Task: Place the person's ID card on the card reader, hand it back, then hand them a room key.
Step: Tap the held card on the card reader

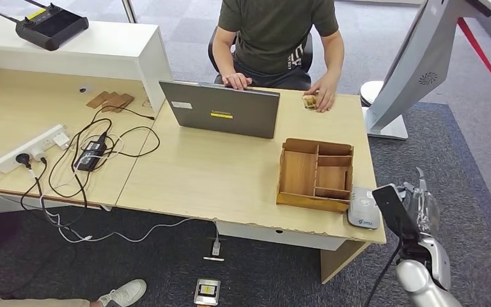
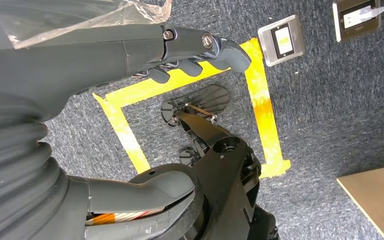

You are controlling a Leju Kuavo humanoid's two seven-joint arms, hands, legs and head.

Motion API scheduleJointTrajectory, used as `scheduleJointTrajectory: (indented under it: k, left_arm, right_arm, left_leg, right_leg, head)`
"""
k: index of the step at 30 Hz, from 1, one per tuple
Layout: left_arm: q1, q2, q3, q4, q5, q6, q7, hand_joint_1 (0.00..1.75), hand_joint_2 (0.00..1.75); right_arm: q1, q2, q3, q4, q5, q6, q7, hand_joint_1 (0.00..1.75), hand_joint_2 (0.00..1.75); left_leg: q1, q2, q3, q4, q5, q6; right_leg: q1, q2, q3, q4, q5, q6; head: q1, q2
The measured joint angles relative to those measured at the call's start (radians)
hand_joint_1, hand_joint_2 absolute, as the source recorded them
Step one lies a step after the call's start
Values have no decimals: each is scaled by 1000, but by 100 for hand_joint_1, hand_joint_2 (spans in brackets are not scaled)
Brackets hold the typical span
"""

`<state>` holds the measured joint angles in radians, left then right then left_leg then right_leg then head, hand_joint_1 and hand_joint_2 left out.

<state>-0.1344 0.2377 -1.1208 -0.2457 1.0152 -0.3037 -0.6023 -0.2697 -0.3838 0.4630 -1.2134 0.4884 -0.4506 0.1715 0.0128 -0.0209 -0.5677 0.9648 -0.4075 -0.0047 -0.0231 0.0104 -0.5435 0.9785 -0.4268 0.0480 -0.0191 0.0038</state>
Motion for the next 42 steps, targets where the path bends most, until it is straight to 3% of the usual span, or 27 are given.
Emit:
scheduleJointTrajectory:
  k: [8,21,31,42]
  left_arm:
    - [0,0,0,0,0,0,-3,0,175]
    - [4,2,0,0,1,0,-18,0,175]
    - [5,2,0,0,-1,-1,-15,0,175]
    - [-31,1,-6,0,-35,-16,22,0,175]
  right_arm:
    - [1,2,17,103,-57,80,-10,175,175]
    - [-39,-4,48,147,-19,87,16,175,175]
    - [-103,-50,56,-47,110,64,87,175,175]
    - [-261,-37,88,-217,210,262,158,175,175]
  left_leg:
    - [0,0,0,0,0,0]
    - [0,0,0,0,0,0]
    - [0,1,0,0,1,0]
    - [0,1,0,0,2,-1]
  right_leg:
    - [0,0,0,0,0,0]
    - [0,0,0,0,0,0]
    - [0,0,0,0,1,1]
    - [0,0,0,1,2,1]
  head:
    - [0,0]
    - [0,0]
    - [0,0]
    - [0,0]
